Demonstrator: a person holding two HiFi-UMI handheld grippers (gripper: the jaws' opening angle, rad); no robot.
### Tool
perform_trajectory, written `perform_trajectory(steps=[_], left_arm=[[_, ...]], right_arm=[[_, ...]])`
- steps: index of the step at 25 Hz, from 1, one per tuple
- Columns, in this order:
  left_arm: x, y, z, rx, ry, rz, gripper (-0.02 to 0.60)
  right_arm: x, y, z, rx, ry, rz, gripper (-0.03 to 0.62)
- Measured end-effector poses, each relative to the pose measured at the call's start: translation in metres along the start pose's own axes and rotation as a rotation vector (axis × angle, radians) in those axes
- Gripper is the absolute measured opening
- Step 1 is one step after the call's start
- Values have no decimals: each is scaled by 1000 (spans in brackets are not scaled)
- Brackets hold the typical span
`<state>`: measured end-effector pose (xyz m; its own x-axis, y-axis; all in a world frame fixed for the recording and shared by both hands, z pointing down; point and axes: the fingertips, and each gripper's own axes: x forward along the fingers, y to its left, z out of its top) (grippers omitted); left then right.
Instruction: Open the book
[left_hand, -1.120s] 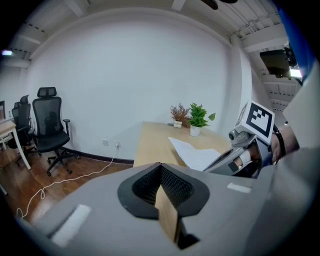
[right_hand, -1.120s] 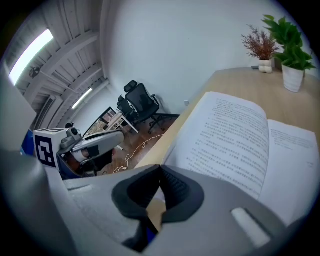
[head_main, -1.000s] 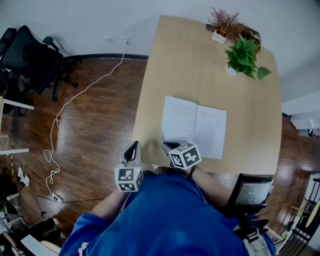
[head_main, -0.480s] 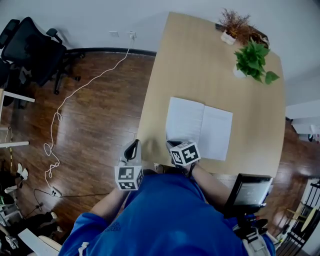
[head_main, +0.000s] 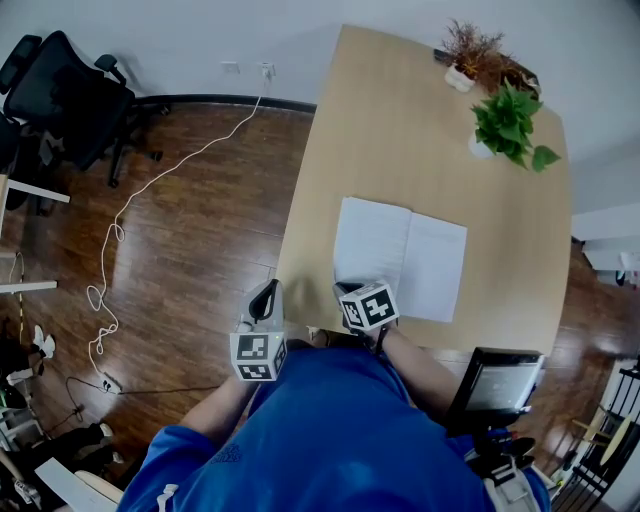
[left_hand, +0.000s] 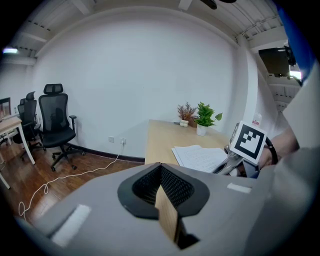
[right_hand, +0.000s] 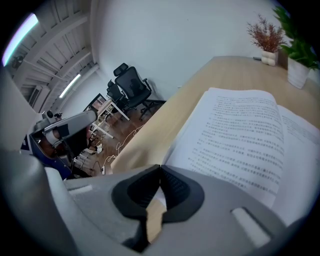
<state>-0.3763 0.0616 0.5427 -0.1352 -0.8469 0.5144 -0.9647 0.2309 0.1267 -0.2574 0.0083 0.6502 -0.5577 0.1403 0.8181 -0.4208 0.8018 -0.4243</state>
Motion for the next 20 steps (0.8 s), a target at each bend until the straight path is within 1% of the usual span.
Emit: perform_trajectory(steps=[11,20], left_arm=[[-1,0,-1,14,7,-1,6],[-3,2,2,19,9,-2,6]], right_arm=[[4,-2,0,-11,4,-29,9],[9,4,2,-12,-3,-26,35]])
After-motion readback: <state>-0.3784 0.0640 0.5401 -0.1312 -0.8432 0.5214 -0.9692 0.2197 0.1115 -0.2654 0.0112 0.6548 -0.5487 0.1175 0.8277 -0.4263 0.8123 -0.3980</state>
